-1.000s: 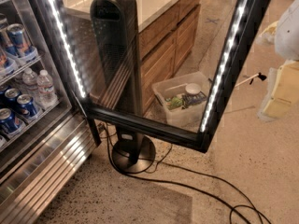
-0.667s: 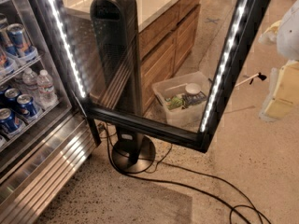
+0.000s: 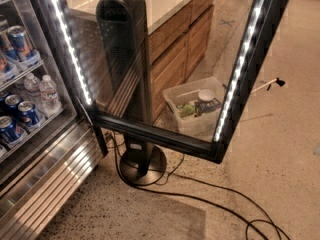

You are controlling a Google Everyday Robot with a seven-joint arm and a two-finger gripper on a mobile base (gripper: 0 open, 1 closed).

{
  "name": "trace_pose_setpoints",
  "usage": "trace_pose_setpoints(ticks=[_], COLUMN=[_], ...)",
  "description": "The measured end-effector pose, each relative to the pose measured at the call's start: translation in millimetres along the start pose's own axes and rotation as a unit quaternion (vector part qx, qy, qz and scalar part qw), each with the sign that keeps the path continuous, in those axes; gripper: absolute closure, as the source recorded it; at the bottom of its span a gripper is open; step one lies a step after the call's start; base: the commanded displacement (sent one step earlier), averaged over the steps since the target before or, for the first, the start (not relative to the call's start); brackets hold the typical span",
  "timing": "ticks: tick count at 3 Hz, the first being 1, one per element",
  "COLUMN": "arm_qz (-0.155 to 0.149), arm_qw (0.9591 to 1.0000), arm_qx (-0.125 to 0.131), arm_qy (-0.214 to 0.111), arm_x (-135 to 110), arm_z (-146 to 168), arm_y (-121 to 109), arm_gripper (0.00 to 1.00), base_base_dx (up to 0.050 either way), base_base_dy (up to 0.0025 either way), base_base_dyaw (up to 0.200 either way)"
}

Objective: Close right fridge door

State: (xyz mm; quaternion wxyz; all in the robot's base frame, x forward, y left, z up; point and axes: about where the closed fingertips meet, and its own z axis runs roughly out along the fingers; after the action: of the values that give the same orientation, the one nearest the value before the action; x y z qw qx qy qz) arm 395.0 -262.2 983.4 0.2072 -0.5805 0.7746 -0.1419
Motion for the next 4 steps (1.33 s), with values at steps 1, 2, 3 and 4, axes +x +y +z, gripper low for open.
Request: trace_pose_setpoints(ticks=[1,2,3,4], arm_qz=[0.017,0.066,0.098,0.069], arm_qw=[0.9974,0.9904,0.9853,0.9774], arm_qx=[0.064,0.103,0.101,0.080], arm_qy=[-0.031,-0.064,-0.097,-0.183], arm_x=[48,125,203,212], arm_z=[-22,-33,-34,-20], arm_y=[-1,-14,-16,-30], arm_gripper=[0.00,0.00,0.00,0.00], base_base_dx=[0.000,0.000,0.000,0.000], base_base_dy=[0.00000,0.00000,0.00000,0.00000], base_base_dyaw=[0.000,0.000,0.000,0.000])
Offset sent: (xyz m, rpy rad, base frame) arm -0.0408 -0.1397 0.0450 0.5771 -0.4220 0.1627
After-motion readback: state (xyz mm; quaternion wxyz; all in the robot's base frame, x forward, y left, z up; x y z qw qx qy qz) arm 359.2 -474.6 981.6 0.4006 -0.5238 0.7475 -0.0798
